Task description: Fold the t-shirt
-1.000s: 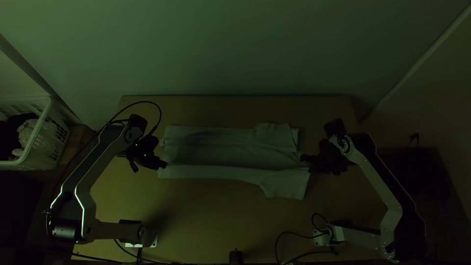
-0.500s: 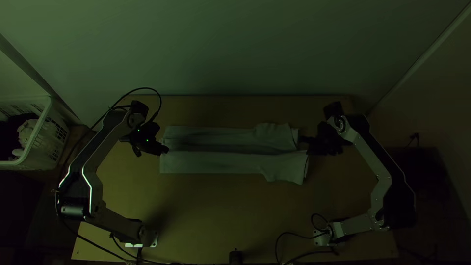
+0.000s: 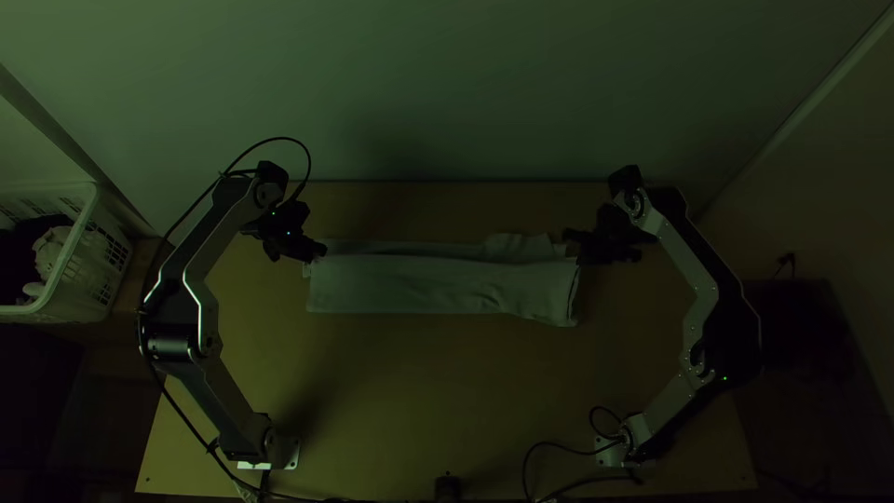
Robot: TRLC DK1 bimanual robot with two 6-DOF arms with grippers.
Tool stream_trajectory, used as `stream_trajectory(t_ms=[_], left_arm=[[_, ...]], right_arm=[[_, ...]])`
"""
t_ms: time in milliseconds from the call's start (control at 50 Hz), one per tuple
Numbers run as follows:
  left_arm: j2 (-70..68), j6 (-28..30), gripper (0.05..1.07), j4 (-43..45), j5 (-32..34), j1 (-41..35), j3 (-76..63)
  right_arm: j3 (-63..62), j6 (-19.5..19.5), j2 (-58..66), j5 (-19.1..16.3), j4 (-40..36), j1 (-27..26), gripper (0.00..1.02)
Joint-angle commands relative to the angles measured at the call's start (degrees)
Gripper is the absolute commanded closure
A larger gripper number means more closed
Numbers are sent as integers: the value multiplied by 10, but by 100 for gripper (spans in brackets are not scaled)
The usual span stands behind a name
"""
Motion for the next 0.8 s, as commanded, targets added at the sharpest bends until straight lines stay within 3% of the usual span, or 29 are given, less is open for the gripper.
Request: stream_trajectory(t_ms=[0, 340, 380, 400, 480, 500, 640, 700, 780], left_arm=[[40, -6, 104, -8, 0, -1, 44], [132, -10, 102, -26, 0, -1, 135], [136, -14, 92, -28, 0, -1, 138], [138, -14, 83, -28, 0, -1, 137], [147, -14, 18, -27, 0, -1, 138], [148, -15, 10, -28, 0, -1, 138], [142, -23, 10, -25, 35, 6, 138], [135, -28, 10, -24, 64, 13, 138], [121, -28, 10, -22, 92, 21, 138]], right_arm=[[41, -10, 49, 7, 4, -9, 100], [147, -20, 174, 6, 7, -12, 98], [159, -20, 186, 7, 7, -11, 93], [166, -20, 192, 7, 7, -11, 90], [187, -19, 213, 7, 7, -13, 72], [192, -18, 216, 8, 6, -13, 67], [199, -20, 210, 9, -4, -15, 22], [202, -24, 200, 9, -12, -17, 13], [199, -25, 180, 9, -13, -25, 12]])
